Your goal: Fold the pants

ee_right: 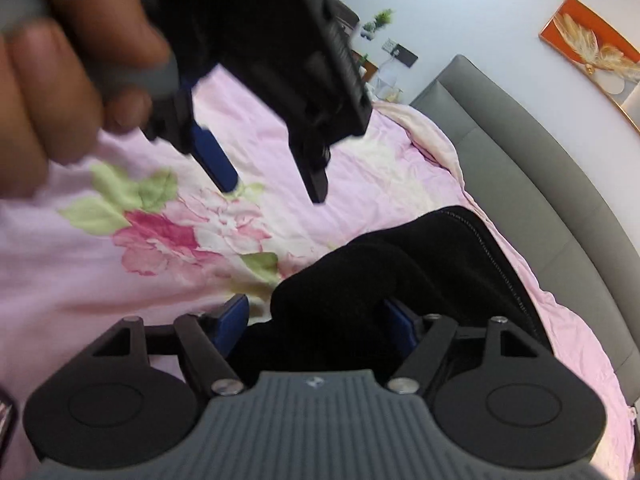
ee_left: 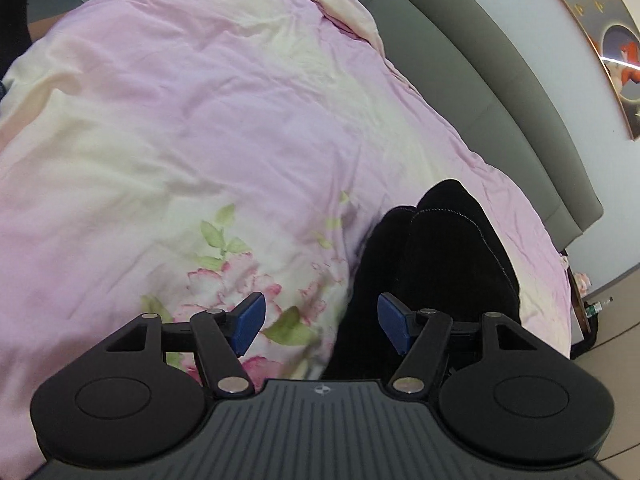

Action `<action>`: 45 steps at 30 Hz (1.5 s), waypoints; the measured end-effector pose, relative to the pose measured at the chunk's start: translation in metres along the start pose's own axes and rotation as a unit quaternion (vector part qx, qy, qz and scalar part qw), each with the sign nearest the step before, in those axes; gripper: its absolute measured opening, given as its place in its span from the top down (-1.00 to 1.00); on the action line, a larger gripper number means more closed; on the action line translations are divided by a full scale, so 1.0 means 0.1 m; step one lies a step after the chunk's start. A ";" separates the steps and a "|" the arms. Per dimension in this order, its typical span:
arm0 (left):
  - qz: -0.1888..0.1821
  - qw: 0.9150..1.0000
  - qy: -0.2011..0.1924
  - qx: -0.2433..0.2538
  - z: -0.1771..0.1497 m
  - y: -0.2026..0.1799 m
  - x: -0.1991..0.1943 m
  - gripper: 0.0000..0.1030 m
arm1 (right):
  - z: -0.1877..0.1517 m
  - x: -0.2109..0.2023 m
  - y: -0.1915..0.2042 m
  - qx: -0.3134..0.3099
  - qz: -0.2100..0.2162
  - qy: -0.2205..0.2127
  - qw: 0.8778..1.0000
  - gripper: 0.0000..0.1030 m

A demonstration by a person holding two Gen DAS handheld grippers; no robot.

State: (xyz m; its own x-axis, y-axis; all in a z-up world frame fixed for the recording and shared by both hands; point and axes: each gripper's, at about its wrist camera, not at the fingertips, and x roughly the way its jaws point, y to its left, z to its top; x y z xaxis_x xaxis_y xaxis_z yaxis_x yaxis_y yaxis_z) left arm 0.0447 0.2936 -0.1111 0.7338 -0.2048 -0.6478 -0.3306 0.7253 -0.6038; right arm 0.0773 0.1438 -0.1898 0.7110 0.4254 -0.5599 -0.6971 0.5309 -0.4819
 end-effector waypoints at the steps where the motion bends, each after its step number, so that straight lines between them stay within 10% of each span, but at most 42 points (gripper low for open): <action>1: -0.009 1.000 0.004 0.005 -0.01 -0.03 0.01 -0.47 | -0.03 -0.12 -0.05 0.001 0.007 -0.011 1.000 -0.29; 8: -0.059 0.997 0.027 0.043 -0.13 -0.28 0.04 -0.57 | -0.29 -0.65 -0.72 0.105 0.042 -0.012 0.994 0.40; 13: -0.071 0.993 0.054 0.075 -0.23 -0.41 0.13 -0.69 | -0.54 -0.62 -1.10 0.165 0.071 0.007 0.984 0.39; 20: -0.047 0.992 0.087 0.077 -0.36 -0.37 0.36 -0.69 | -0.64 -0.49 -0.66 0.051 0.042 0.010 0.998 0.63; 22: -0.048 0.992 0.088 0.071 -0.37 -0.34 0.36 -0.69 | -0.65 -0.44 -0.54 0.009 0.028 0.006 1.000 0.98; 32: -0.062 0.993 0.083 0.049 -0.33 -0.33 0.35 -0.68 | -1.01 -0.59 -0.17 -0.183 0.029 -0.025 0.982 1.00; 38: -0.049 0.989 0.105 0.091 -0.50 -0.45 0.45 -0.68 | -1.09 -0.50 -0.14 -0.193 0.058 -0.009 0.980 0.84; 45: -0.067 0.989 0.102 0.080 -0.46 -0.44 0.43 -0.33 | -0.51 -0.58 -1.58 0.053 0.224 -0.033 0.973 -0.39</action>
State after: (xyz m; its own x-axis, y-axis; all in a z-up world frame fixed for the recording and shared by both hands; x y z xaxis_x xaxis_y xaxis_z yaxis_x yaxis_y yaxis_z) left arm 0.0631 0.2227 -0.1341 0.6240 -0.4232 -0.6569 -0.1282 0.7738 -0.6203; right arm 0.1411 -0.0023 -0.1157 0.3459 0.6755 -0.6512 -0.9270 0.3535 -0.1256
